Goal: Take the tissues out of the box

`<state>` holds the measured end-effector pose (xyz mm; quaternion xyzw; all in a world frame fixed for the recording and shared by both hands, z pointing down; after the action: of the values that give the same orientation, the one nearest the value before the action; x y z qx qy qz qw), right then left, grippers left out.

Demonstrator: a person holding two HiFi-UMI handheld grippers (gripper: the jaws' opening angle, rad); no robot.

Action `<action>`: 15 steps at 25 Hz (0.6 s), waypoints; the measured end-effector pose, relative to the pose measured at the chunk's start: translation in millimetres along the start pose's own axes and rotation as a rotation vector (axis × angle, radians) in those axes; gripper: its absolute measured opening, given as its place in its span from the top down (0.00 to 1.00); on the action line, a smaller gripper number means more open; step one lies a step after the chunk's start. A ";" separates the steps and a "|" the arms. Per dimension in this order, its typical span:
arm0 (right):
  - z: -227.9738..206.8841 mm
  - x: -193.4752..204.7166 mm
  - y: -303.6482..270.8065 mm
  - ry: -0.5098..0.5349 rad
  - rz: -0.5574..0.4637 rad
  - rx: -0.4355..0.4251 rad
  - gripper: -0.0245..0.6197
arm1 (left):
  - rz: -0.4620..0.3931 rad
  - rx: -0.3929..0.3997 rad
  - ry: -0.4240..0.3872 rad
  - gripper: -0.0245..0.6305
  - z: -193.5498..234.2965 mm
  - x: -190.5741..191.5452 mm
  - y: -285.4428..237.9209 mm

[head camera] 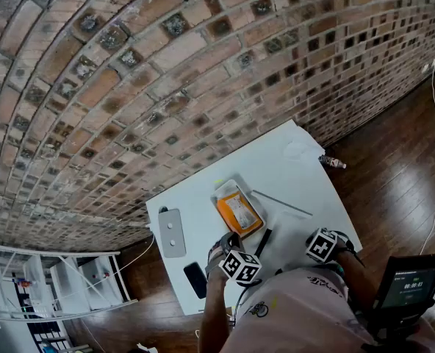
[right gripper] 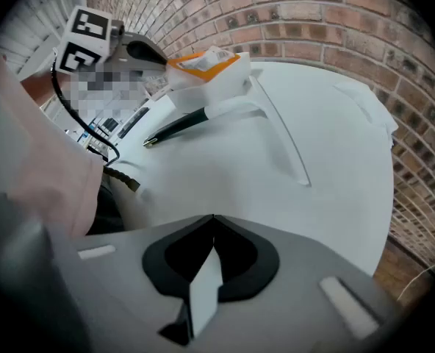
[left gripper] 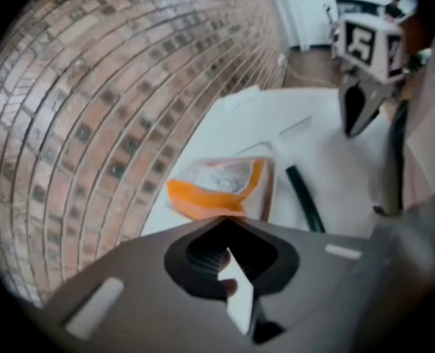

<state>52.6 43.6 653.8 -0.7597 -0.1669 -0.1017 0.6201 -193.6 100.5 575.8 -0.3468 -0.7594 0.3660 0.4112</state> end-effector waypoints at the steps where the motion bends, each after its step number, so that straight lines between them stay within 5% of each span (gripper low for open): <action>1: -0.5 0.3 -0.3 0.006 -0.002 0.002 0.95 | -0.008 -0.087 0.018 0.96 5.8 -3.5 7.2; 4: -1.8 0.9 -0.4 0.028 -0.002 0.012 0.95 | 0.002 -0.306 0.014 0.96 19.3 -11.0 24.6; 6: -1.7 1.1 -0.1 0.039 -0.001 0.016 0.95 | -0.014 -0.335 -0.089 0.95 15.6 -15.8 36.3; 8: -1.9 2.5 0.2 0.038 -0.002 0.010 0.95 | -0.057 -0.288 -0.206 0.88 -0.4 -23.0 43.3; 11: -3.8 3.1 0.2 0.043 0.001 -0.007 0.95 | -0.068 -0.152 -0.283 0.59 -26.7 -27.6 23.9; 15: -3.9 0.0 -0.7 0.070 0.021 -0.015 0.95 | 0.038 -0.037 -0.274 0.54 -31.6 -18.5 -32.9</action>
<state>52.5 39.9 655.3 -0.7622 -0.1362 -0.1230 0.6208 -165.4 77.5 609.1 -0.3153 -0.8085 0.4034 0.2900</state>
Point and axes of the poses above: the fingertips, and each gripper's own axes: y backward along the fingers, z to its left, x out of its underside, the point moved 10 cm from there along y, backward along the fingers, and after that the axes turned 13 degrees about y, right-handed, at the moved point
